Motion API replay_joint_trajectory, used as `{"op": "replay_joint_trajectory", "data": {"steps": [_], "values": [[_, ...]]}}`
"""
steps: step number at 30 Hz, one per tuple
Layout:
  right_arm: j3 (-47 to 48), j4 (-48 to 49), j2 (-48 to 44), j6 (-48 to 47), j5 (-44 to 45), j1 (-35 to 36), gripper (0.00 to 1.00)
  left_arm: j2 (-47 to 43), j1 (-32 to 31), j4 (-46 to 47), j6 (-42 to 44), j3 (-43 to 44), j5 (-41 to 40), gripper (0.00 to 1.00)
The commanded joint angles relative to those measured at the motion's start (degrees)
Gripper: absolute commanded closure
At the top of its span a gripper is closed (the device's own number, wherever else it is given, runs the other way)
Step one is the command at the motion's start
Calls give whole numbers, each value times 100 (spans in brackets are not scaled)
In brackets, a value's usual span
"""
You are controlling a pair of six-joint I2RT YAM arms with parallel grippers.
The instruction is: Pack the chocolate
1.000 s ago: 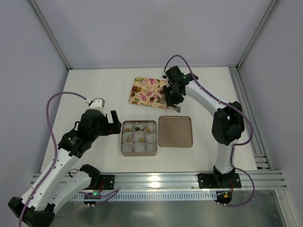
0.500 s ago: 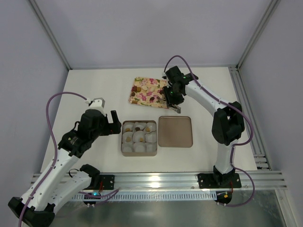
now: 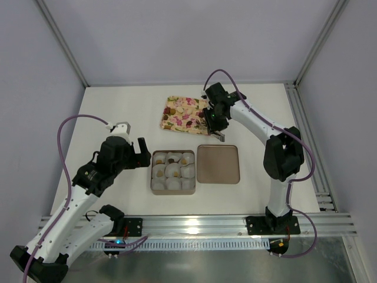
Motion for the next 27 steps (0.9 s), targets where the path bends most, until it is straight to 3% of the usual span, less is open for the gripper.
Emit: {"op": "replay_joint_trajectory", "data": {"steps": [1, 27], "values": [[235, -49, -382, 45, 40, 25, 65, -73, 21, 52, 26, -15, -31, 0], [394, -84, -830, 186, 5, 25, 67, -82, 21, 52, 17, -15, -40, 0]]}}
